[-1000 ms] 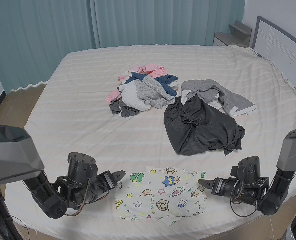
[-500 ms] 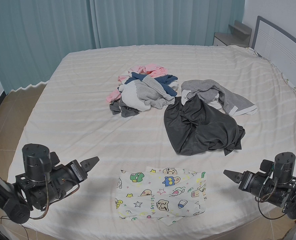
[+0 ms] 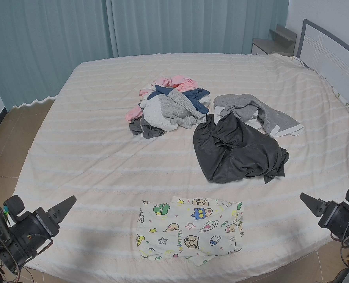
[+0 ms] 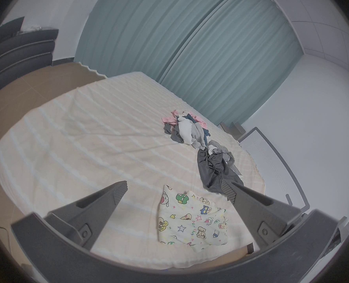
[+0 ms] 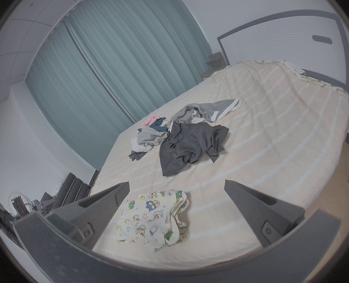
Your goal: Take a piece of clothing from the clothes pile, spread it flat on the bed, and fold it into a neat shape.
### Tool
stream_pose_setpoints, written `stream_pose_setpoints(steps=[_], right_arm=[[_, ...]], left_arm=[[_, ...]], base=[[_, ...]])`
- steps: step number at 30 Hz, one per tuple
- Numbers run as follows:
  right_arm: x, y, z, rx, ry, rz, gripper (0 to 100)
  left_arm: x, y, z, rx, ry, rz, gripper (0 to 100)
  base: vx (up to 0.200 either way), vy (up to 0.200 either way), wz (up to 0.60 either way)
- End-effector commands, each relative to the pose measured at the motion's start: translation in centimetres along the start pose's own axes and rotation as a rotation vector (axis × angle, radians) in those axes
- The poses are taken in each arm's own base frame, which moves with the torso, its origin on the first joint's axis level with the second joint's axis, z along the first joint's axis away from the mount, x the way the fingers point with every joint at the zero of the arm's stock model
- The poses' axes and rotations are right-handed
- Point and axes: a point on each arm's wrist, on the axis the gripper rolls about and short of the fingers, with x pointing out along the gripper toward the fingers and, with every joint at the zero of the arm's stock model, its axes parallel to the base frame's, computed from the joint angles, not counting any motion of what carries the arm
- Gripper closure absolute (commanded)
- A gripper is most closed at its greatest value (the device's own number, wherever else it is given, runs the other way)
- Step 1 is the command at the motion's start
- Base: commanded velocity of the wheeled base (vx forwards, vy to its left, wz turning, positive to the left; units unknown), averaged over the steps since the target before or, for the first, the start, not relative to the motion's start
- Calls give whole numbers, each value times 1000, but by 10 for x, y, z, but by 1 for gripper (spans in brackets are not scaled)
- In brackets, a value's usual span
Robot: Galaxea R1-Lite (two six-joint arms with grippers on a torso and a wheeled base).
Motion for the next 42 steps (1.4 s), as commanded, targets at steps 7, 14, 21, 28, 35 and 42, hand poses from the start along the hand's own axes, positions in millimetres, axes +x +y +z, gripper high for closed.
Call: stream_pose_setpoints(steps=[7, 14, 21, 28, 35, 42], right_arm=[[-117, -60, -48, -134, -308, -140, 0], [-117, -62, -47, -185, -339, -252, 0], [-116, -58, -49, -445, -259, -117, 0], [-115, -53, -54, -528, -209, -21, 0], [-121, -51, -60, -555, -306, -16, 0], [-121, -50, -60, -490, -289, 54, 0]], left_arm=[[-123, 65, -39, 255, -426, 186, 0], [-123, 73, -40, 274, -539, 487, 0], [-125, 70, -39, 358, -586, 651, 0], [-131, 72, -48, 383, -648, 735, 0], [-127, 67, -49, 395, -572, 460, 0], [-123, 63, -54, 518, -428, 184, 0]], base=[[0, 0, 0], [0, 0, 0], [0, 0, 0], [0, 0, 0], [0, 0, 0], [0, 0, 0]])
